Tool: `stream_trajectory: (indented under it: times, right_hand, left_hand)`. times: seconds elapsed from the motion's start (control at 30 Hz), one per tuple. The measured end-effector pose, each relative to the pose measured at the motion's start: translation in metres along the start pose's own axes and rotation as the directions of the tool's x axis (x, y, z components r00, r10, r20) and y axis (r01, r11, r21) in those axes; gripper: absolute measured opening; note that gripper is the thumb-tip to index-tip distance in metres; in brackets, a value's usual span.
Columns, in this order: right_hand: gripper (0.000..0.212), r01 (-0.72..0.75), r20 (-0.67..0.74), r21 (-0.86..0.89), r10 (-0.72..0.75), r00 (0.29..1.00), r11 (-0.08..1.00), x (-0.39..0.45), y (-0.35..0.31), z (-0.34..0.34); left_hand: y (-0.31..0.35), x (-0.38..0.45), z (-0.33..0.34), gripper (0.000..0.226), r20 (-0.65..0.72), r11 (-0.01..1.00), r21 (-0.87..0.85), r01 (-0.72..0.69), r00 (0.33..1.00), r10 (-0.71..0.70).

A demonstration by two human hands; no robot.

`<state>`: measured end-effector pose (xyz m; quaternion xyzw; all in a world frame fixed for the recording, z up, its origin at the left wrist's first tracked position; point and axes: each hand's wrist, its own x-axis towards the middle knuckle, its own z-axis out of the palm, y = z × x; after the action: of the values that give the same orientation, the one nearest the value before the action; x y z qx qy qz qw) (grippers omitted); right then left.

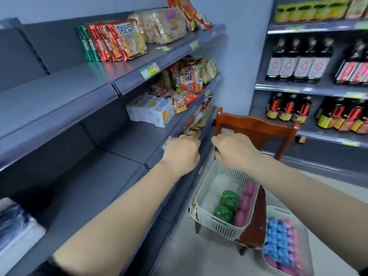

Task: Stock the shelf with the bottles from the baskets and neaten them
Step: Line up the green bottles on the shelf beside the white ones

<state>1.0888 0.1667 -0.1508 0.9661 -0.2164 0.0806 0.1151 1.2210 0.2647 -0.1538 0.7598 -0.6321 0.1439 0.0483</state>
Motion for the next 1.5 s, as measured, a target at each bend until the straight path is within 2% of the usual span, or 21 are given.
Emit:
stream_trajectory:
  times: [0.17, 0.3, 0.47, 0.57, 0.67, 0.73, 0.83, 1.0, 1.07, 1.13, 1.27, 1.4, 1.5]
  right_hand:
    - [0.021, -0.206, 0.184, 0.147, 0.178, 0.967, 0.967, -0.016, 0.044, 0.061]
    - [0.025, -0.429, 0.367, 0.234, 0.329, 0.870, 0.872, -0.022, 0.068, 0.118]
    - [0.034, -0.663, 0.578, 0.301, 0.422, 0.699, 0.685, -0.024, 0.088, 0.197]
    - [0.033, -0.743, 0.687, 0.308, 0.402, 0.605, 0.594, -0.026, 0.094, 0.255]
    - [0.032, -0.770, 0.745, 0.298, 0.367, 0.557, 0.564, -0.028, 0.097, 0.311]
    - [0.027, -0.770, 0.758, 0.302, 0.348, 0.552, 0.562, -0.028, 0.097, 0.346]
    - [0.020, -0.741, 0.759, 0.276, 0.335, 0.559, 0.612, -0.026, 0.098, 0.394]
    - [0.033, -0.625, 0.755, 0.175, 0.304, 0.581, 0.761, -0.022, 0.103, 0.455]
    - [0.029, -0.588, 0.771, 0.157, 0.273, 0.575, 0.794, -0.022, 0.106, 0.472]
    - [0.024, -0.566, 0.800, 0.151, 0.236, 0.552, 0.811, -0.022, 0.106, 0.484]
    - [0.034, -0.528, 0.835, 0.168, 0.164, 0.526, 0.833, -0.026, 0.107, 0.501]
    - [0.032, -0.457, 0.772, 0.182, 0.161, 0.615, 0.871, -0.031, 0.105, 0.500]
    - [0.038, -0.532, 0.703, 0.264, 0.216, 0.677, 0.804, -0.032, 0.106, 0.486]
  left_hand:
    - [0.028, 0.039, 0.057, 0.023, 0.152, 0.993, -0.093, -0.066, 0.985, 0.080]
    - [0.037, 0.071, 0.118, 0.022, 0.292, 0.978, -0.201, -0.055, 0.950, 0.113]
    - [0.046, 0.101, 0.198, 0.027, 0.511, 0.934, -0.355, 0.039, 0.844, 0.159]
    - [0.050, 0.115, 0.252, 0.029, 0.603, 0.922, -0.381, 0.071, 0.775, 0.190]
    - [0.056, 0.124, 0.307, 0.029, 0.699, 0.918, -0.385, 0.101, 0.681, 0.218]
    - [0.062, 0.129, 0.342, 0.031, 0.742, 0.911, -0.394, 0.120, 0.627, 0.238]
    - [0.073, 0.134, 0.392, 0.032, 0.758, 0.899, -0.416, 0.138, 0.598, 0.259]
    - [0.091, 0.130, 0.466, 0.039, 0.781, 0.883, -0.440, 0.165, 0.556, 0.286]
    - [0.098, 0.127, 0.488, 0.034, 0.794, 0.872, -0.451, 0.192, 0.532, 0.294]
    - [0.101, 0.124, 0.504, 0.027, 0.800, 0.860, -0.458, 0.226, 0.527, 0.287]
    - [0.103, 0.115, 0.524, 0.035, 0.811, 0.782, -0.485, 0.391, 0.536, 0.234]
    - [0.100, 0.110, 0.525, 0.051, 0.824, 0.691, -0.490, 0.532, 0.542, 0.166]
    - [0.090, 0.112, 0.509, 0.056, 0.802, 0.643, -0.513, 0.568, 0.584, 0.125]
